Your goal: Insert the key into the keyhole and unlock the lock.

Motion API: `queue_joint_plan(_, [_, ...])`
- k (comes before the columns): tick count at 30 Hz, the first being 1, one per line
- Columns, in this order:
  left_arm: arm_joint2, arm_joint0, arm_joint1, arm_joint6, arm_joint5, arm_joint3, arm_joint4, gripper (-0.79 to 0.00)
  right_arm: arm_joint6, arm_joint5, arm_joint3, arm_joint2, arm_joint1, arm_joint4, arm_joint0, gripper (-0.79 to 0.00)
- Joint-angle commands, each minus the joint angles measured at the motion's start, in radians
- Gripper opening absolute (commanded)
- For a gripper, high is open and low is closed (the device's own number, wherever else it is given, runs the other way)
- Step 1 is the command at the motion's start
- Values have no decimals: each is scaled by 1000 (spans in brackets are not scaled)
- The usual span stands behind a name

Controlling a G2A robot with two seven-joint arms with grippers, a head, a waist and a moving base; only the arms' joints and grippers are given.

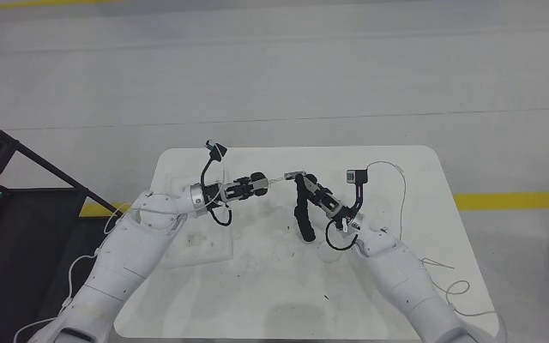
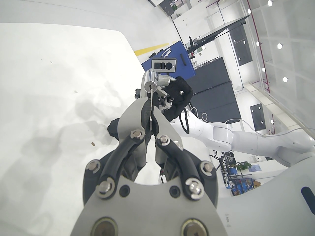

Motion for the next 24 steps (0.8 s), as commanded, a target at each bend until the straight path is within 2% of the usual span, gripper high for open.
queue_joint_plan(1, [0, -2, -2, -2, 1, 2, 2, -785, 0, 0, 0, 0, 0, 0, 0, -785])
queue_joint_plan(24, [-6, -7, -23, -18, -2, 22, 11, -785, 0, 0, 0, 0, 0, 0, 0, -785])
